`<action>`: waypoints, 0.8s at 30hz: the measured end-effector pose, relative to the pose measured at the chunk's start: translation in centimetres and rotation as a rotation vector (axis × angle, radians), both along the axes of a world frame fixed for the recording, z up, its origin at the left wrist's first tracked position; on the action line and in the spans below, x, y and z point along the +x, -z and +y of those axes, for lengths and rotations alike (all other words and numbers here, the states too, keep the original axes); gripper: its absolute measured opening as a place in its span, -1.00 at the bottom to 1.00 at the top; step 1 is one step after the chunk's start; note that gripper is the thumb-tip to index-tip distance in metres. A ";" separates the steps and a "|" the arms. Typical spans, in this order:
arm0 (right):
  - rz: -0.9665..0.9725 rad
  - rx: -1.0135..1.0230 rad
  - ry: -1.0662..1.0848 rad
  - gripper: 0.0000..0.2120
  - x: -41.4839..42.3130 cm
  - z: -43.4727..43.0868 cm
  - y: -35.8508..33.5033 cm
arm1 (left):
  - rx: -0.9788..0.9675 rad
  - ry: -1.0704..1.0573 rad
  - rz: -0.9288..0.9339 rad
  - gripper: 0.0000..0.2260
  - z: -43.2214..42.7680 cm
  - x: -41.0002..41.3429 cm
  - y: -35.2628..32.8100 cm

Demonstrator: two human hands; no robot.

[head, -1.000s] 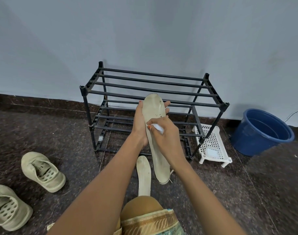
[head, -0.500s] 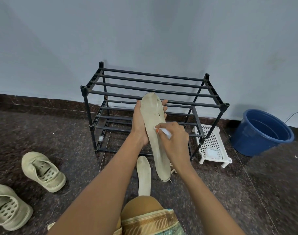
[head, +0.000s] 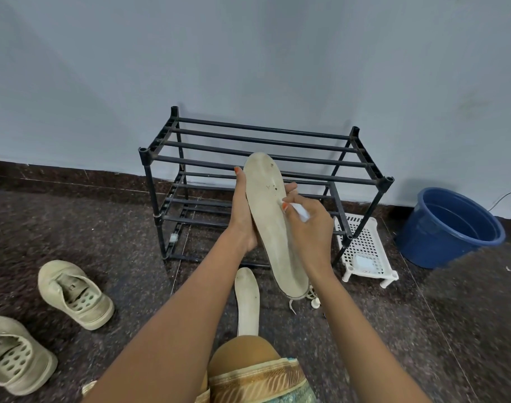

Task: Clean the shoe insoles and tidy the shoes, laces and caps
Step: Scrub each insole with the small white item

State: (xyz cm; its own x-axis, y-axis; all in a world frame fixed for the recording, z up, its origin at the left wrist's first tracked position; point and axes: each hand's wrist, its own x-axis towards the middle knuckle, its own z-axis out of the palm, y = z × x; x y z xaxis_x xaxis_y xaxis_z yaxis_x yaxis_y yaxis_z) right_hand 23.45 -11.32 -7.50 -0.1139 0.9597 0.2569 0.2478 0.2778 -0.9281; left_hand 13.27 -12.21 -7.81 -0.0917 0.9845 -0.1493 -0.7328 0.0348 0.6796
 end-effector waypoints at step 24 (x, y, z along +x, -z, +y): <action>-0.532 0.506 -0.080 -0.90 -0.1 2.6 0.4 | -0.045 -0.030 0.081 -0.24 0.2 0.0 0.3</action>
